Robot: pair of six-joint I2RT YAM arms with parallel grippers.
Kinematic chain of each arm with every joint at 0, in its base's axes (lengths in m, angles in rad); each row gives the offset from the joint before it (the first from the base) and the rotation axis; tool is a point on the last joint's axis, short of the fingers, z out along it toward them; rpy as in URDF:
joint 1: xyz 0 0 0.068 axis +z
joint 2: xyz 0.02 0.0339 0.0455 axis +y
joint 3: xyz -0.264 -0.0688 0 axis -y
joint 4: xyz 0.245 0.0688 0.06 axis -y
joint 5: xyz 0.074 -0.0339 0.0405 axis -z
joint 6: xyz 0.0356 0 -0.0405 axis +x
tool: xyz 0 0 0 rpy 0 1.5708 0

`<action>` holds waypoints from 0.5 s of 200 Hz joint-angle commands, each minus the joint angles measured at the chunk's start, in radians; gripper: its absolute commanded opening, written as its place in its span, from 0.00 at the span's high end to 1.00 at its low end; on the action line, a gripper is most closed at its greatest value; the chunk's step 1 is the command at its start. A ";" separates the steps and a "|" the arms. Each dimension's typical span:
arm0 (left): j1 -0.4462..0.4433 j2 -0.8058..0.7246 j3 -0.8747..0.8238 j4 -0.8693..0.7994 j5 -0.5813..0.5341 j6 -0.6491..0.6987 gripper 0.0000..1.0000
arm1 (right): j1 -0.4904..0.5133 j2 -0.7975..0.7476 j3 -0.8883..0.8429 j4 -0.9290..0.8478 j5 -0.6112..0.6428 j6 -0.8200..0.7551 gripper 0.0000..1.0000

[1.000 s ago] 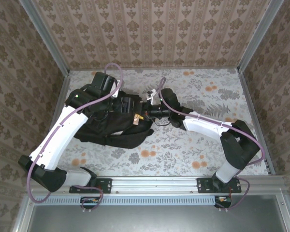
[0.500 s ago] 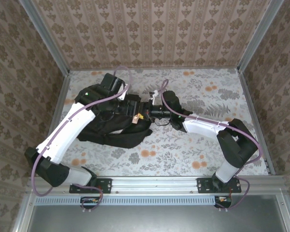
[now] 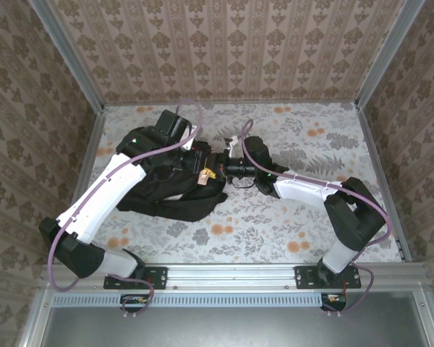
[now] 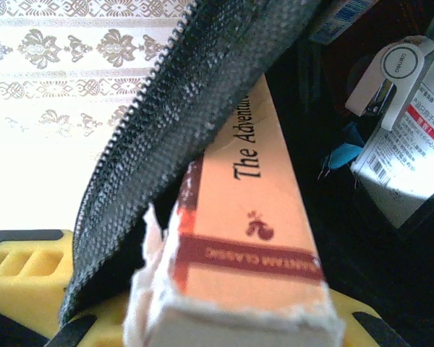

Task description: Pack the student bag

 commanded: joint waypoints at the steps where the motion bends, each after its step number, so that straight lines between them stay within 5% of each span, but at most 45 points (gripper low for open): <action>1: 0.040 0.015 -0.044 -0.034 -0.009 0.003 0.79 | 0.005 -0.027 0.048 0.208 -0.032 0.022 1.00; 38: 0.095 0.003 -0.081 -0.003 0.086 0.000 1.00 | 0.007 -0.029 0.051 0.209 -0.032 0.024 1.00; 100: 0.152 -0.045 -0.088 0.028 0.155 -0.016 1.00 | 0.005 -0.015 0.035 0.176 -0.024 -0.020 1.00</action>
